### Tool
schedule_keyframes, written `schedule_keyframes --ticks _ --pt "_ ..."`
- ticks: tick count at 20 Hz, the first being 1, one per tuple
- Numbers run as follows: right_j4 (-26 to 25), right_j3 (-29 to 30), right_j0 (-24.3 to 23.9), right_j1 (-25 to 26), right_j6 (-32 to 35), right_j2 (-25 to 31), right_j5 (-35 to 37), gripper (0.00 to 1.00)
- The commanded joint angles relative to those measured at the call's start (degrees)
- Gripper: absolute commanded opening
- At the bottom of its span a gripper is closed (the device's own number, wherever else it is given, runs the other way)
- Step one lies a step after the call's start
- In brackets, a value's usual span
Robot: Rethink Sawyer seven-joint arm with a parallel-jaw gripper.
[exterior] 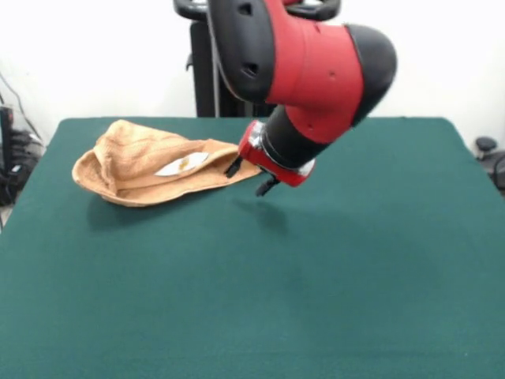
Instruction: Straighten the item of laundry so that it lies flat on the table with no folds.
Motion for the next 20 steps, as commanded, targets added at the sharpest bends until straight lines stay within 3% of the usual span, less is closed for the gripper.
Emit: schedule_keyframes --ticks 1,11,20 --pt "3.7 -9.2 6.6 10.8 25.0 -5.1 8.7 1.0" --pt "8.0 -15.2 13.9 21.4 37.8 -8.6 9.7 1.0" --pt "9.1 -14.1 16.3 20.6 39.8 -10.6 10.6 1.0"
